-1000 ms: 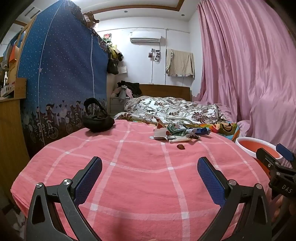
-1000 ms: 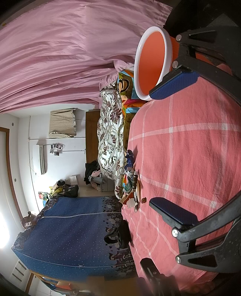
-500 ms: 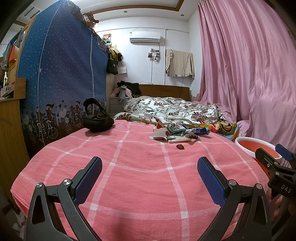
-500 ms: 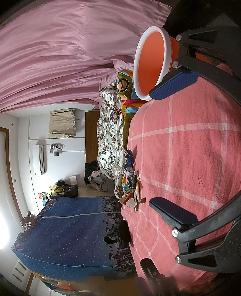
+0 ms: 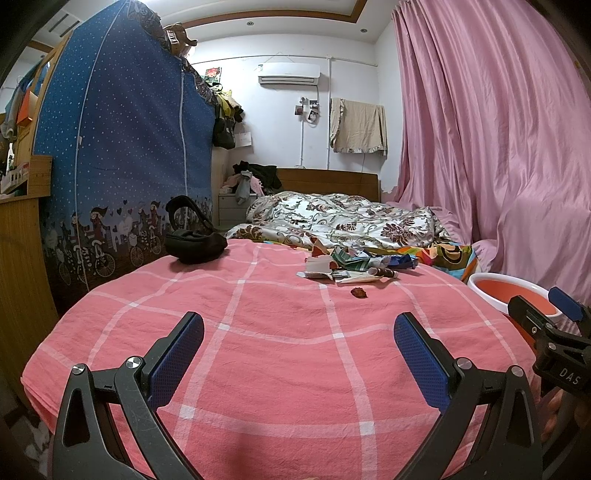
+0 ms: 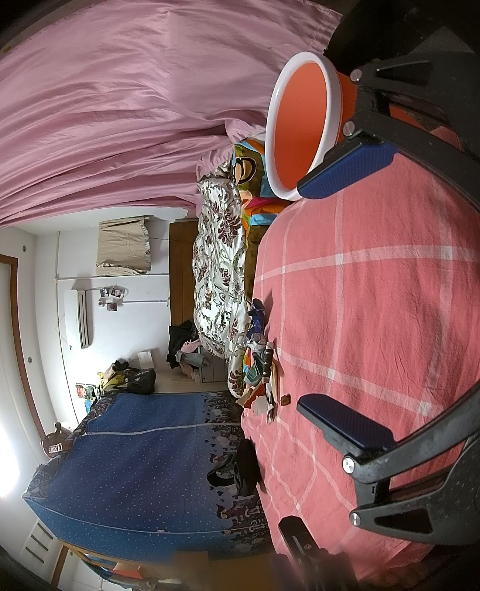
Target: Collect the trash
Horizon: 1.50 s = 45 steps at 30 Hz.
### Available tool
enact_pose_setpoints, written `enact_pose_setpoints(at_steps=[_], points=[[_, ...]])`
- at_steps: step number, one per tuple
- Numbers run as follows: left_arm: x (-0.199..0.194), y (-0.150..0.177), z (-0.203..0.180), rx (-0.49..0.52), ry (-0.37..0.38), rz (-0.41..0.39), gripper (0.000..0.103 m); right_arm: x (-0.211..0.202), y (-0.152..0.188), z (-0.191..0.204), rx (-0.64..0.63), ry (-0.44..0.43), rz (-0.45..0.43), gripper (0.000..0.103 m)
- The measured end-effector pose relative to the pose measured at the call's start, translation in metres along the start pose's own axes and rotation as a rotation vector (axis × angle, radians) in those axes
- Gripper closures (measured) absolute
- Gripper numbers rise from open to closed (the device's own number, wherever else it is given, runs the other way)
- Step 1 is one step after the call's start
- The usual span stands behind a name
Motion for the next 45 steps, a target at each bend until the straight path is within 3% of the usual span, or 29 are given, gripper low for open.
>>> enact_pose_setpoints(at_steps=[45], points=[[-0.0033, -0.0025, 0.0029, 0.003, 0.000, -0.001, 0.002, 0.0007, 0.0016, -0.0009, 0.003, -0.001, 0.002, 0.000]])
Point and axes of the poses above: each gripper's, at about its wrist camera, not at the fingertips, and x roughly the way its jaws point, z to its left, y to its underside, the point moved 8 cm from there along x, roughly the way its jaws point, and after that the axes turned 5 degrees about -x, right-handed, at the moved point
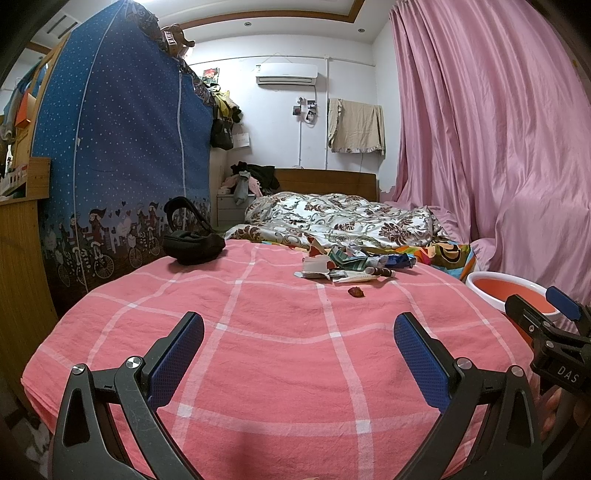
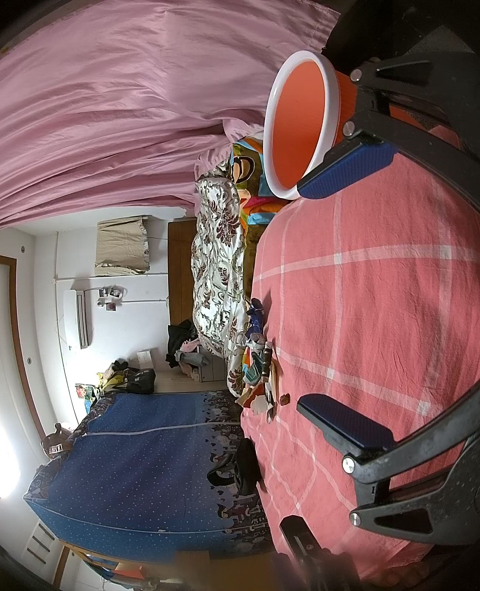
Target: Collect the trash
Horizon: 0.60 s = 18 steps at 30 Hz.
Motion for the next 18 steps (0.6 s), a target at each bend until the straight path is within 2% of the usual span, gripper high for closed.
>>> enact_pose_setpoints(at_steps=[9, 18], points=[[-0.001, -0.003, -0.006, 0.003, 0.000, -0.007, 0.002, 0.001, 0.001, 0.003, -0.003, -0.008, 0.016, 0.000], [0.003, -0.012, -0.006, 0.002, -0.006, -0.008, 0.002, 0.029, -0.007, 0.011, -0.022, 0.008, 0.099, 0.000]])
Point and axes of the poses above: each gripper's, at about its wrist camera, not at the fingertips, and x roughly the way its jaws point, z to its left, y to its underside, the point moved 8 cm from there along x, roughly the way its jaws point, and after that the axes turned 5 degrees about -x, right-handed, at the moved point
